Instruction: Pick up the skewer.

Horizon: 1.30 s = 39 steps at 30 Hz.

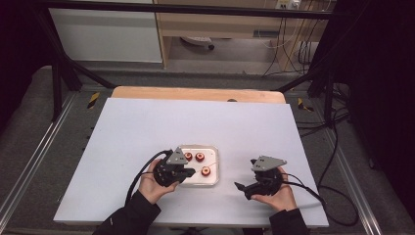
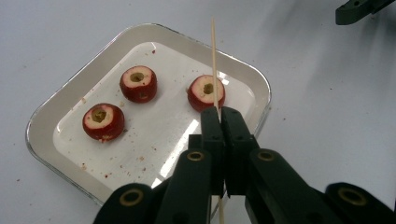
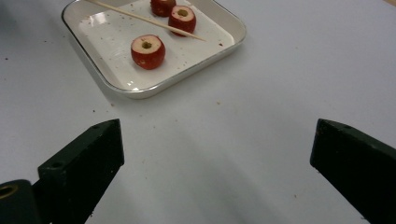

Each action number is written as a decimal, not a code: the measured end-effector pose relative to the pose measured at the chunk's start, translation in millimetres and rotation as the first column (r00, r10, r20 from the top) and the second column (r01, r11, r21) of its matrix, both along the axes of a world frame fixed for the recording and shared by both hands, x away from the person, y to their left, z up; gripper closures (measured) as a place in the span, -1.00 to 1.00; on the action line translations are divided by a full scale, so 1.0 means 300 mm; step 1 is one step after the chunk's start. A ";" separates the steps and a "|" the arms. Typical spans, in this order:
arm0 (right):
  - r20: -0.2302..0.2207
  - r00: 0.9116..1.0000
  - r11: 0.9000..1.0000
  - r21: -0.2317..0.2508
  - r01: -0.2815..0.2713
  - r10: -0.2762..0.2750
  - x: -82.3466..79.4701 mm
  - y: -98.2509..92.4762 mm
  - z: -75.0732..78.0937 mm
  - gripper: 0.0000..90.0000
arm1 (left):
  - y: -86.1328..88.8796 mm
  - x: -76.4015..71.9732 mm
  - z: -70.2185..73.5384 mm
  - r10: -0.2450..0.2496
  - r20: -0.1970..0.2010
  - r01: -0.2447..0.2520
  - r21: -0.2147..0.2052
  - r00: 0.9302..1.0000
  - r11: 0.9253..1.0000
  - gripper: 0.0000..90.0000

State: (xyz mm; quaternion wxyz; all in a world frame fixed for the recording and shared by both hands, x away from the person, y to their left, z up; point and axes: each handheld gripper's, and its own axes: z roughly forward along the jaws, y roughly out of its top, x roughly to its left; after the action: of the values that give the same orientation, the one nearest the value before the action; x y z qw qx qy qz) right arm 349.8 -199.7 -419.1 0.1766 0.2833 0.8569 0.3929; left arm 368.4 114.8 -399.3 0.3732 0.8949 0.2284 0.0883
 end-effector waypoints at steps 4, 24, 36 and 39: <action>0.035 0.999 0.998 -0.056 -0.038 0.040 -0.005 0.041 0.016 -0.88 | -0.016 -0.002 0.018 -0.018 0.006 0.018 0.019 1.000 1.000 0.97; 0.145 0.961 0.932 -0.311 -0.183 0.237 -0.025 0.181 0.043 -0.59 | -0.150 -0.007 0.035 -0.121 -0.006 0.121 0.095 0.993 0.988 0.97; 0.159 0.902 0.845 -0.445 -0.298 0.401 -0.034 0.184 0.014 -0.06 | -0.222 -0.018 0.024 -0.170 -0.029 0.172 0.122 0.985 0.977 0.97; 0.158 0.889 0.825 -0.470 -0.314 0.429 -0.034 0.185 0.006 0.03 | -0.236 -0.022 0.026 -0.182 -0.029 0.184 0.127 0.983 0.975 0.97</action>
State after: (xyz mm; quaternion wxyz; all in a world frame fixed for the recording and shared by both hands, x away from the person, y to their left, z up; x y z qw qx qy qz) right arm 339.6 -144.1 -417.2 0.2637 0.0097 0.9307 0.2534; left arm 361.7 44.1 -391.6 0.3189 0.9351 0.1421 0.0604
